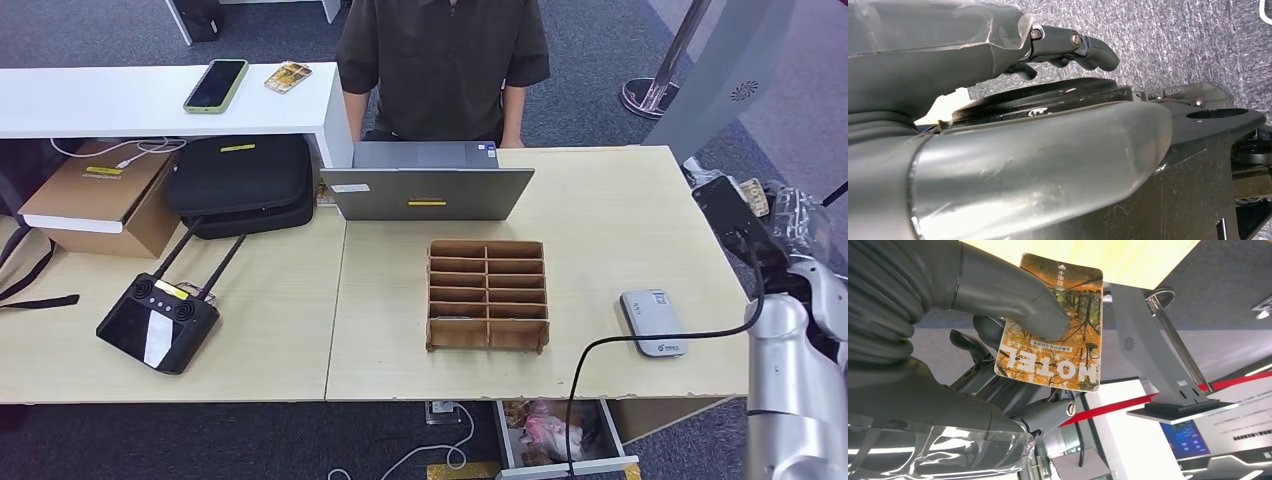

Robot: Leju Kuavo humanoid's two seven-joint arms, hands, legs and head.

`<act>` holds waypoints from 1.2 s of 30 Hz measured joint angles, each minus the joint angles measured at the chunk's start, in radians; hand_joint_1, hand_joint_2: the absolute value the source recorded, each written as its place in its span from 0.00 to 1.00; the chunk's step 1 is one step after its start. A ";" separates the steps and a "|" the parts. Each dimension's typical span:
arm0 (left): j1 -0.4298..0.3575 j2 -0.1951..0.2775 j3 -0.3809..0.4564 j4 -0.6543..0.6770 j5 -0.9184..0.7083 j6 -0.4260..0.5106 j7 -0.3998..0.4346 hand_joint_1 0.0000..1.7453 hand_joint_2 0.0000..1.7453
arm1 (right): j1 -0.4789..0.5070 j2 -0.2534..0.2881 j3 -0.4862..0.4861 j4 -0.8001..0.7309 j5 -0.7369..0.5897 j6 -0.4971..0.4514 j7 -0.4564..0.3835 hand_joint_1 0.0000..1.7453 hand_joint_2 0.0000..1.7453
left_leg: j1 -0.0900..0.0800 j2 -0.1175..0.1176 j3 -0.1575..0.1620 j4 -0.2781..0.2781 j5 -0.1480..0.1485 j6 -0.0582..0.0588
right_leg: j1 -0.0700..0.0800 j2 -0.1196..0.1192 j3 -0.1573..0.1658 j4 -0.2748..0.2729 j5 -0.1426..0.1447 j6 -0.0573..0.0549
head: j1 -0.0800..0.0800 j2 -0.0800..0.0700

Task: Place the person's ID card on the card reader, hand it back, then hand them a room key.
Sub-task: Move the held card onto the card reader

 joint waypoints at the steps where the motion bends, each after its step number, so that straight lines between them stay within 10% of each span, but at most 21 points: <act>1: 0.000 0.000 0.000 0.000 -0.001 0.000 0.000 0.00 0.00 | 0.009 -0.001 -0.007 -0.004 -0.002 0.000 0.000 1.00 1.00 | 0.000 0.000 0.000 0.000 0.000 0.000 | 0.000 0.000 0.000 0.000 0.000 0.000 | 0.000 0.000; 36: -0.001 0.001 0.000 0.000 -0.018 -0.048 0.005 0.00 0.00 | 0.192 0.036 -0.120 0.012 -0.126 0.108 0.025 1.00 1.00 | 0.000 0.000 0.000 0.000 0.000 0.000 | 0.000 0.000 0.000 0.000 0.000 0.000 | 0.000 0.000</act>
